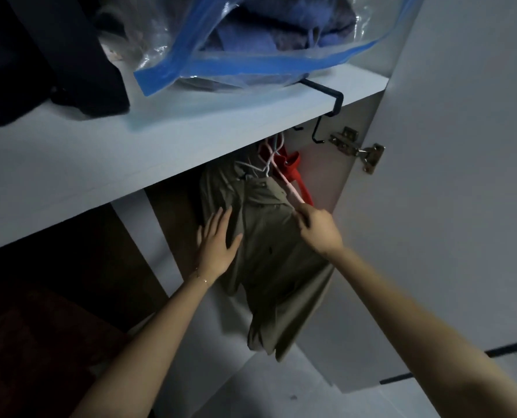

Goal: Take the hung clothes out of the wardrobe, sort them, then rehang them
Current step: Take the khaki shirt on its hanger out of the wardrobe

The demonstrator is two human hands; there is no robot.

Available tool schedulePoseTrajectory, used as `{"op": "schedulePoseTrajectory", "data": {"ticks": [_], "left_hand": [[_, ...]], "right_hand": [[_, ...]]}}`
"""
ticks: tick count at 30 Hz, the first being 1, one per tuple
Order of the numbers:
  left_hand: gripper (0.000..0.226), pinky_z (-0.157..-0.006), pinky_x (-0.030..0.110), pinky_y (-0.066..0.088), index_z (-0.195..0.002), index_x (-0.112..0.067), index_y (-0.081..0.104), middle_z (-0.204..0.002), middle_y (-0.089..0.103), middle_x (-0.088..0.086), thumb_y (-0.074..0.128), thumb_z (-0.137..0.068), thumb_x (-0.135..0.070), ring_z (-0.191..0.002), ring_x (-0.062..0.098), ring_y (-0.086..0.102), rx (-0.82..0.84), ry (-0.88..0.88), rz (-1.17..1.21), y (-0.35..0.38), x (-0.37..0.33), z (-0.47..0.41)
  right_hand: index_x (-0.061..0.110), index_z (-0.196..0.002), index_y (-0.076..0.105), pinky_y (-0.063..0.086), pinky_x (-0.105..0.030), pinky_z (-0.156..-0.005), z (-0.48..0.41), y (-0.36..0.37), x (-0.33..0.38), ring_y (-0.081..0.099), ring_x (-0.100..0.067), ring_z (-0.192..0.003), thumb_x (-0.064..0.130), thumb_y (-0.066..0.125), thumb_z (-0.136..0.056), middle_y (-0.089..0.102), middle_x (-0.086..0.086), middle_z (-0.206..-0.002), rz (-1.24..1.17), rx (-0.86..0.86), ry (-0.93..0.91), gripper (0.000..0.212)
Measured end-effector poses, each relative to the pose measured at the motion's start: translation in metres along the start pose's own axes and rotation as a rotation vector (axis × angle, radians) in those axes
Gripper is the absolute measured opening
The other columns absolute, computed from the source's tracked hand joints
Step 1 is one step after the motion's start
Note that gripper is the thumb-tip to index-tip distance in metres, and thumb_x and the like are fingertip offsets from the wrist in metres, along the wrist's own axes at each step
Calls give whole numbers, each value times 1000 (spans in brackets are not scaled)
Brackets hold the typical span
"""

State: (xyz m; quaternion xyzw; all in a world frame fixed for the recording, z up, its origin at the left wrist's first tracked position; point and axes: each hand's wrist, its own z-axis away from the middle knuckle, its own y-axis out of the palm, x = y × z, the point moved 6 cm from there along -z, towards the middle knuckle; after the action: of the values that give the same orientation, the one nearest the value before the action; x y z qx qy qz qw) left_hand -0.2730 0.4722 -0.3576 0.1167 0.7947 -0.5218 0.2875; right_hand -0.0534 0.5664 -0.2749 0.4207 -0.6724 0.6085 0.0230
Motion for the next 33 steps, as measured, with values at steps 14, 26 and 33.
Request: {"op": "schedulePoseTrajectory", "data": {"ticks": [14,26,33], "left_hand": [[69,-119,52,18,-156,-14,24,-158,33,10,56,-98,-34,-147,29,26,100,130,-42,71,-67,-17],[8,-65,32,40,-86,-7,63,-80,69,11,70,-85,-3,-77,29,64,352,195,261,138,-185,56],[7,-64,28,33,-92,-12,69,-89,75,6,73,-86,-15,-87,26,67,394,310,246,159,-286,145]], "right_hand": [[19,-93,71,46,-28,-52,135,-63,-64,67,-30,-63,34,46,-92,73,-4,-77,417,-92,-55,30],[22,-92,64,45,-30,-54,294,-138,-138,65,-22,-69,40,41,-97,69,4,-79,435,-85,213,29],[23,-91,65,37,-28,-61,409,-192,-174,57,-18,-69,49,49,-97,61,6,-71,324,-72,471,31]]}}
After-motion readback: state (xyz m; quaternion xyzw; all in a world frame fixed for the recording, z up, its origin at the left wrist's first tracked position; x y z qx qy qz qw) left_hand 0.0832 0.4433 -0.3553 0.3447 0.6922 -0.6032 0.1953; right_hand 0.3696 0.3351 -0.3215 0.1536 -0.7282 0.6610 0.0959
